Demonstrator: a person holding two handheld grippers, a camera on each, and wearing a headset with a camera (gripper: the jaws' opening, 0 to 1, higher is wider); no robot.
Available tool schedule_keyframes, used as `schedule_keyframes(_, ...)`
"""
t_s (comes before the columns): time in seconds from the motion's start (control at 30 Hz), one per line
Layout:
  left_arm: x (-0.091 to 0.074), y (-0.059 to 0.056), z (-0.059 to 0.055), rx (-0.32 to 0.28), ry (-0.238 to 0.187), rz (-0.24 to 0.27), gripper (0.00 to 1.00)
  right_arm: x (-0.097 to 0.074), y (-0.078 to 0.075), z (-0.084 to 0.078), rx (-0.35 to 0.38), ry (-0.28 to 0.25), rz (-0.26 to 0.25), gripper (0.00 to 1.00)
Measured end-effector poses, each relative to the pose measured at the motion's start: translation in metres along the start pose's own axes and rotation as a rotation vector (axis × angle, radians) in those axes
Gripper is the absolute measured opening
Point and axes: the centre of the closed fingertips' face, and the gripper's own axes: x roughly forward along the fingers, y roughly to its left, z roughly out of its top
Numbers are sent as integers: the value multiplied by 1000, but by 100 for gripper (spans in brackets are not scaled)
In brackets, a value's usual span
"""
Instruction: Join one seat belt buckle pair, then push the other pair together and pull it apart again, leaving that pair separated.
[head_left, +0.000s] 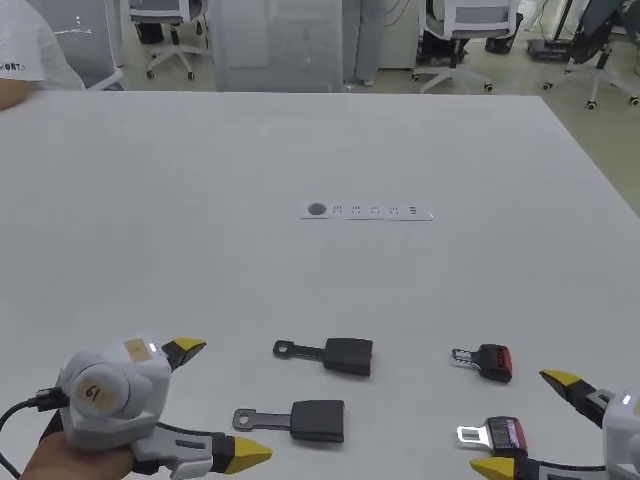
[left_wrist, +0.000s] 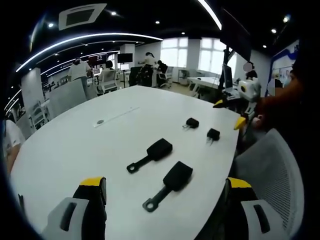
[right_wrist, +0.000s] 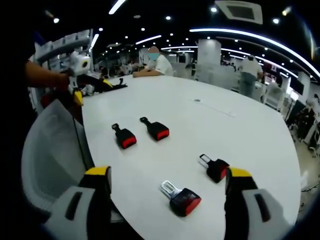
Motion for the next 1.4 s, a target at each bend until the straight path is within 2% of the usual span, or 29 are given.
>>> schedule_keyframes(0.07,1,0,-3,10,12,-1,100,0,0,-1,-3,4,2,95)
schedule_keyframes(0.37,3,0,-2,-1,7,-6,100,0,2,-6,-5,16,17,95)
schedule_keyframes(0.6,8,1,1,-37,-16,-3,100,1,1,-5,0,13,16,95)
schedule_keyframes(1.1,15,-2,2,-23,3,-17,100,3,0,-12,9,28,34,94)
schedule_keyframes(1.4,21,-3,2,-3,20,-37,100,5,0,-19,-18,68,75,94)
